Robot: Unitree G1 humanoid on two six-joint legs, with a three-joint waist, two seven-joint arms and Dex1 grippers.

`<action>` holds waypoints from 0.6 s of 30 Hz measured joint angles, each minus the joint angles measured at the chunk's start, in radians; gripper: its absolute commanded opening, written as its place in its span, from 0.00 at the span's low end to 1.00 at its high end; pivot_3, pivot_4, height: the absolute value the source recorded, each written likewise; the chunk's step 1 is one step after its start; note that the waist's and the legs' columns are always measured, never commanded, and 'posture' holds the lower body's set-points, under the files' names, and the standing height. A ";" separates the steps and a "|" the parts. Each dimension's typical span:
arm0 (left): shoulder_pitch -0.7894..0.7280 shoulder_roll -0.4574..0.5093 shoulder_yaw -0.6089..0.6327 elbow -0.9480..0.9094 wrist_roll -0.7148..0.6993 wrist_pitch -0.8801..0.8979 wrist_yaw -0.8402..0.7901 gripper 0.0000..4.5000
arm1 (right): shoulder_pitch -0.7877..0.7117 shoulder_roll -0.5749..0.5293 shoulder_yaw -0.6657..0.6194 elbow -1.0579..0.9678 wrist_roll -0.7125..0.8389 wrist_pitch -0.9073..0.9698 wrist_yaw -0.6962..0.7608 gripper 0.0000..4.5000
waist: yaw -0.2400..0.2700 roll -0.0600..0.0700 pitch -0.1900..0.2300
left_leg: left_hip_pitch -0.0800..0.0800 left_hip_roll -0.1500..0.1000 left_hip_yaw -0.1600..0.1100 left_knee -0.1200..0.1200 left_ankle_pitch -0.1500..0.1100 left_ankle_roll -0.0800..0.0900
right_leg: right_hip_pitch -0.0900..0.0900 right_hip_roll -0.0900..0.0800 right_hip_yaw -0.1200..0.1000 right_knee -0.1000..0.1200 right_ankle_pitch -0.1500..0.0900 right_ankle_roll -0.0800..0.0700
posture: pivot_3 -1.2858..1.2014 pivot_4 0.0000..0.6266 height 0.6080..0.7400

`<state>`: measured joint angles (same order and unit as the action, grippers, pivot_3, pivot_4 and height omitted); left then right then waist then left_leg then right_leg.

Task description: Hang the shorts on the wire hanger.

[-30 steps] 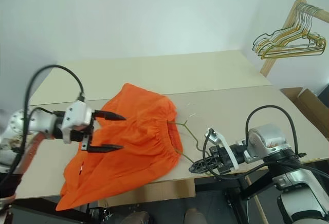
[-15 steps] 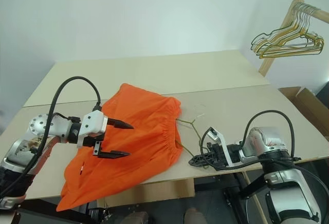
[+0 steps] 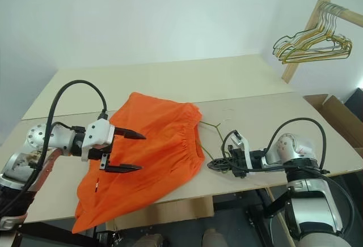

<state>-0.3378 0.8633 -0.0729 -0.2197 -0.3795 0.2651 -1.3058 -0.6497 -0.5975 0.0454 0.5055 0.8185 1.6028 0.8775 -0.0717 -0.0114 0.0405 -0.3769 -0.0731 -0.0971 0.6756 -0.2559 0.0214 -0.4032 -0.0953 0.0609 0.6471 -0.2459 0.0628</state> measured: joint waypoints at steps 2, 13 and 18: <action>0.000 0.000 0.000 0.000 0.000 -0.002 -0.003 1.00 | -0.006 0.000 0.051 -0.014 -0.006 -0.008 0.033 0.00 | -0.005 0.000 0.000 | 0.000 0.000 0.000 0.000 0.000 0.000 | 0.000 0.001 0.000 0.000 0.000 0.000 | 0.50 0.00 1.00; -0.002 0.001 0.013 0.003 0.001 -0.004 -0.006 1.00 | -0.195 0.083 0.120 0.268 -0.176 -0.218 0.166 0.00 | -0.025 0.000 0.000 | 0.000 0.000 0.000 0.000 0.000 0.000 | -0.001 0.000 0.000 0.000 0.000 0.000 | 0.51 0.00 1.00; 0.002 0.003 0.017 0.001 0.001 -0.004 -0.002 1.00 | -0.233 0.118 0.086 0.406 -0.243 -0.305 0.163 0.00 | -0.026 0.000 0.000 | 0.000 0.000 0.000 0.000 0.000 0.000 | -0.001 0.000 0.000 0.001 0.000 0.000 | 0.51 0.00 1.00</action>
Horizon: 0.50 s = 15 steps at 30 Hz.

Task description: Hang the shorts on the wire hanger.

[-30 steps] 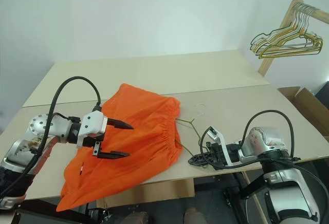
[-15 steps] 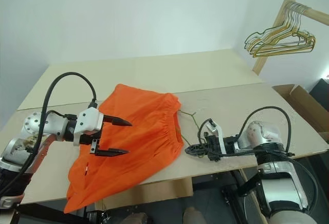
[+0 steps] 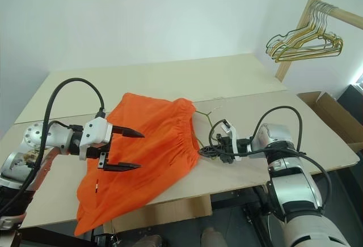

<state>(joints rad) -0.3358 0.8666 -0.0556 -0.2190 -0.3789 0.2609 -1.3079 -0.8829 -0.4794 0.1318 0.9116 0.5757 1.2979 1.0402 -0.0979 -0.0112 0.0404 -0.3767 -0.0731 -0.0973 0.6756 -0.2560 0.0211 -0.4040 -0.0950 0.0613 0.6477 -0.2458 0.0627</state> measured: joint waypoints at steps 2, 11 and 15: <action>0.000 0.000 0.000 0.000 0.000 0.000 0.000 1.00 | -0.004 0.004 0.001 0.000 -0.023 -0.034 0.008 0.00 | -0.001 0.000 0.000 | 0.000 0.000 0.000 0.000 0.000 0.000 | 0.000 0.000 0.000 0.000 0.000 0.000 | 0.51 0.00 1.00; 0.001 0.004 0.002 0.002 0.000 -0.003 -0.002 1.00 | 0.093 0.015 0.014 -0.313 -0.147 -0.305 -0.023 0.00 | -0.001 0.000 0.000 | -0.001 0.000 0.000 0.000 0.000 -0.001 | -0.001 0.000 0.000 0.000 0.000 0.000 | 0.50 0.00 1.00; -0.015 0.006 0.004 0.029 0.001 -0.017 -0.009 1.00 | 0.191 -0.018 0.056 -0.541 -0.254 -0.493 -0.084 0.00 | 0.001 0.000 0.000 | -0.001 0.000 0.000 0.000 0.000 -0.001 | -0.002 0.000 0.000 0.000 0.000 0.000 | 0.49 0.00 1.00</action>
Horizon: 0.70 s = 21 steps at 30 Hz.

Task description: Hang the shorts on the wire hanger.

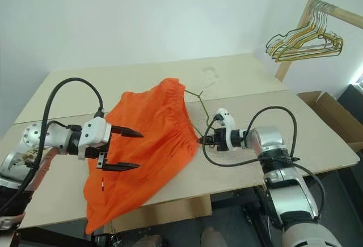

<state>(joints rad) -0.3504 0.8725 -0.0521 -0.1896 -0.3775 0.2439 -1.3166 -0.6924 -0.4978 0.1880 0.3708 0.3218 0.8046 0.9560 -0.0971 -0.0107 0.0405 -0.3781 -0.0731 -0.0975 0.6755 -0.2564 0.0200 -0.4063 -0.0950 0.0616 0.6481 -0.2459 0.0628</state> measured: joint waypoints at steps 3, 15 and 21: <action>-0.047 0.000 0.000 0.040 0.005 -0.023 -0.006 1.00 | 0.038 -0.050 0.025 -0.149 -0.057 -0.094 -0.001 0.00 | -0.001 0.000 0.000 | 0.000 0.000 0.000 0.000 0.000 0.000 | 0.000 0.000 0.000 0.000 0.000 0.000 | 0.48 0.00 1.00; -0.403 0.074 0.028 0.335 0.022 -0.181 -0.217 1.00 | 0.076 -0.224 0.134 -0.478 -0.181 -0.199 0.086 0.00 | -0.036 0.000 0.000 | 0.000 0.000 0.000 0.001 0.000 0.000 | 0.001 0.000 -0.001 -0.001 0.000 0.000 | 0.45 0.00 1.00; -0.621 0.013 -0.041 0.506 0.060 -0.271 -0.287 1.00 | 0.032 -0.225 0.192 -0.487 -0.256 -0.199 0.084 0.00 | -0.062 0.000 0.000 | 0.000 0.000 0.000 0.002 0.000 0.000 | 0.002 0.000 -0.001 -0.001 0.000 0.000 | 0.44 0.00 1.00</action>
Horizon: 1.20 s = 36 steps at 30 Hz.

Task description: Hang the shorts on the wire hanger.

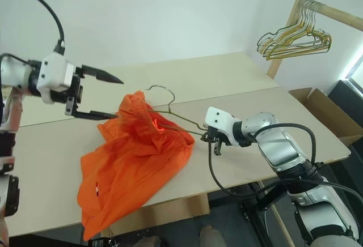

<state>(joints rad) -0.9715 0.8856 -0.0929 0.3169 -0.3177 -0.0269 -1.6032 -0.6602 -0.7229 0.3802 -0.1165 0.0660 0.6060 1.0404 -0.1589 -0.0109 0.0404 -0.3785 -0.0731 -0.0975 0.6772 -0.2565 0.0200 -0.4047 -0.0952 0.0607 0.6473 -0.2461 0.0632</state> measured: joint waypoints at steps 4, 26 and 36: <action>-0.042 -0.015 -0.150 0.093 0.010 -0.079 -0.006 1.00 | -0.015 0.004 0.013 0.001 -0.030 0.005 0.000 0.00 | -0.020 0.000 0.000 | 0.000 0.000 0.000 0.000 0.000 0.000 | 0.000 0.000 0.000 0.001 0.000 0.000 | 0.44 0.00 1.00; -0.080 -0.121 -0.319 0.409 0.413 -0.385 0.131 0.20 | -0.075 0.022 0.039 -0.006 -0.054 0.125 0.024 0.00 | -0.074 0.000 0.000 | -0.004 0.000 -0.002 0.001 0.000 0.000 | -0.003 -0.001 0.000 0.001 0.000 0.000 | 0.43 0.00 1.00; -0.075 -0.130 -0.271 0.410 0.411 -0.338 0.126 0.01 | -0.118 0.031 0.043 -0.006 -0.041 0.193 0.053 0.00 | -0.079 0.000 0.000 | -0.006 0.000 -0.002 0.001 0.000 0.000 | -0.005 -0.001 0.000 0.002 0.000 0.000 | 0.43 0.00 1.00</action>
<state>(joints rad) -1.0466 0.7556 -0.3639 0.7268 0.0937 -0.3653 -1.4774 -0.7779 -0.6922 0.4231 -0.1225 0.0255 0.7992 1.0935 -0.2380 -0.0109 0.0404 -0.3843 -0.0731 -0.0994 0.6784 -0.2564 0.0203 -0.4098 -0.0963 0.0607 0.6492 -0.2462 0.0637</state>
